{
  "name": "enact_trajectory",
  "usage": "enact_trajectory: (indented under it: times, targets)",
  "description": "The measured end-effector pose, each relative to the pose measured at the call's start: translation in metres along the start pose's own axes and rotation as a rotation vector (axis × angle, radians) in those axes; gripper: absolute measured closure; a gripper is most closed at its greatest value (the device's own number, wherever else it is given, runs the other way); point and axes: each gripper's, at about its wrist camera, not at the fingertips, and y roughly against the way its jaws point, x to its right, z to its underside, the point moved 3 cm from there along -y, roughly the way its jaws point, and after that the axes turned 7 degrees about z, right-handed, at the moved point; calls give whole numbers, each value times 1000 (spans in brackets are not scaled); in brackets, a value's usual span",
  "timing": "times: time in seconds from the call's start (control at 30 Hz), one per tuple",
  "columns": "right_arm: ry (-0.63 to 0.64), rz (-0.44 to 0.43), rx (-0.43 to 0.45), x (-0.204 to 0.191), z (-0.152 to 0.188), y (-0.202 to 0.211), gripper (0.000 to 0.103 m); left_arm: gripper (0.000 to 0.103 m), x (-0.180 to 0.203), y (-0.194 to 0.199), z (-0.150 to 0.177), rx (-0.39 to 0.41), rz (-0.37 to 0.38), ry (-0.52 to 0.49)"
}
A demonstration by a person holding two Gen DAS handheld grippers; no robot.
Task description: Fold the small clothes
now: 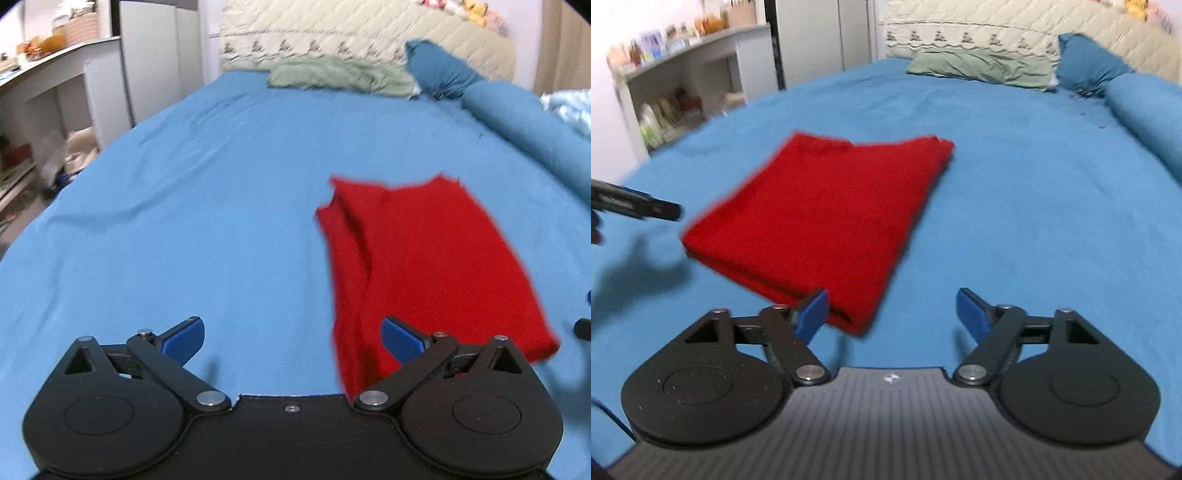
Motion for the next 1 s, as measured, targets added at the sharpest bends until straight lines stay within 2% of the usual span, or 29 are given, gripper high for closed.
enact_trajectory:
  times: [0.1, 0.17, 0.23, 0.33, 0.4, 0.47, 0.53, 0.57, 0.6, 0.63, 0.67, 0.7, 0.73, 0.8, 0.9, 1.0]
  targets:
    - [-97, -58, -18, 8, -32, -9, 3, 0, -3, -30, -28, -36, 145, 85]
    - [-201, -108, -66, 16, -54, -28, 3, 1, -7, -60, -39, -84, 231, 153]
    - [-313, -129, -114, 26, -69, -54, 3, 7, -10, -81, -46, -110, 263, 198]
    - [-439, -145, -196, 38, -74, -86, 4, 14, -12, -105, -48, -144, 283, 232]
    - [-462, -144, -229, 38, -71, -103, 6, 24, -11, -114, -46, -166, 295, 247]
    - [-440, -121, -251, 35, -66, -116, 12, 26, -11, -120, -44, -170, 308, 259]
    - [-413, -116, -254, 31, -62, -124, 17, 38, -10, -118, -43, -165, 318, 255]
    - [-410, -124, -240, 29, -61, -124, 22, 58, -10, -119, -43, -175, 346, 262]
    - [-413, -140, -230, 27, -60, -124, 37, 65, -9, -119, -43, -184, 369, 277]
    - [-421, -170, -232, 25, -61, -125, 53, 67, -7, -117, -45, -183, 354, 274]
    - [-428, -184, -236, 24, -63, -128, 54, 72, -4, -114, -47, -181, 342, 259]
    - [-418, -173, -225, 23, -65, -126, 61, 74, -1, -111, -49, -175, 330, 243]
    - [-389, -167, -205, 19, -68, -121, 64, 76, 2, -106, -51, -166, 320, 231]
    - [-364, -151, -174, 15, -75, -111, 65, 78, 12, -91, -58, -131, 321, 210]
    - [-367, -177, -130, 14, -86, -87, 66, 78, 29, -62, -65, -113, 354, 205]
    - [-335, -201, -95, 14, -89, -45, 66, 78, 60, -25, -57, -94, 384, 150]
